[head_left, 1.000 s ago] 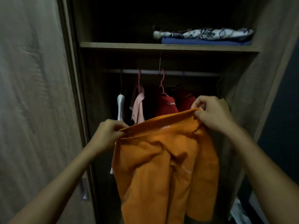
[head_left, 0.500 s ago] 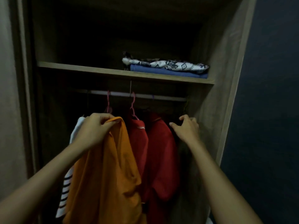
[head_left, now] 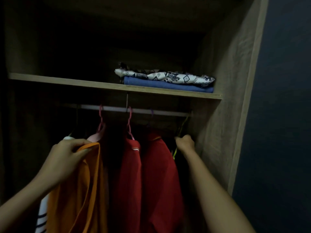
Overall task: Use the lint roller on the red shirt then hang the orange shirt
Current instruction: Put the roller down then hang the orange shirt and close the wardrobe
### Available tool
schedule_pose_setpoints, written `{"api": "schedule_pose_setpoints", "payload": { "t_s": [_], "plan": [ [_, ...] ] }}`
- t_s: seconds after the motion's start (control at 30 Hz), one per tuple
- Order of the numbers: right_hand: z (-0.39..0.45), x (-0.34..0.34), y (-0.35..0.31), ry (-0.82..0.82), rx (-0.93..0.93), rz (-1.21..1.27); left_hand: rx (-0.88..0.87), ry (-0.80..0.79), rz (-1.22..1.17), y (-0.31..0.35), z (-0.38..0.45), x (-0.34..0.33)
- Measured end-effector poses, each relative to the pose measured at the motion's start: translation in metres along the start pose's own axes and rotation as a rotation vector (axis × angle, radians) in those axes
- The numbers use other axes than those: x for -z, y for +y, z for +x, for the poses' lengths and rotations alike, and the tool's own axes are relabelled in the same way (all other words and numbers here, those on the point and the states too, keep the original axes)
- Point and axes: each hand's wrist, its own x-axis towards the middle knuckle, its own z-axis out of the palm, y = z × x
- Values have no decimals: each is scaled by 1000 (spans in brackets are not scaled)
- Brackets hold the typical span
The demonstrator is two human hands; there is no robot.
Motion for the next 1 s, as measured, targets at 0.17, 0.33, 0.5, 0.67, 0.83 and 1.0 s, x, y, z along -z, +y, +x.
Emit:
{"api": "schedule_pose_setpoints", "payload": {
  "t_s": [0.17, 0.33, 0.5, 0.67, 0.83, 1.0],
  "plan": [
    [10, -1, -9, 25, -53, 524, 40, 8, 8, -10, 1, 3],
    [-27, 9, -29, 8, 48, 681, 14, 68, 20, -4, -4, 7],
    [-75, 19, -30, -104, 42, 634, -6, 79, 37, 3, -13, 11],
    [-126, 25, -16, -65, 103, 517, 0, 71, 39, 3, -24, 13],
    [-182, 2, -12, -132, 35, 580, 11, 99, -8, 4, -32, 6],
    [-220, -27, -14, -124, 272, 372, 29, 133, -29, 6, -37, 3]
  ]
}}
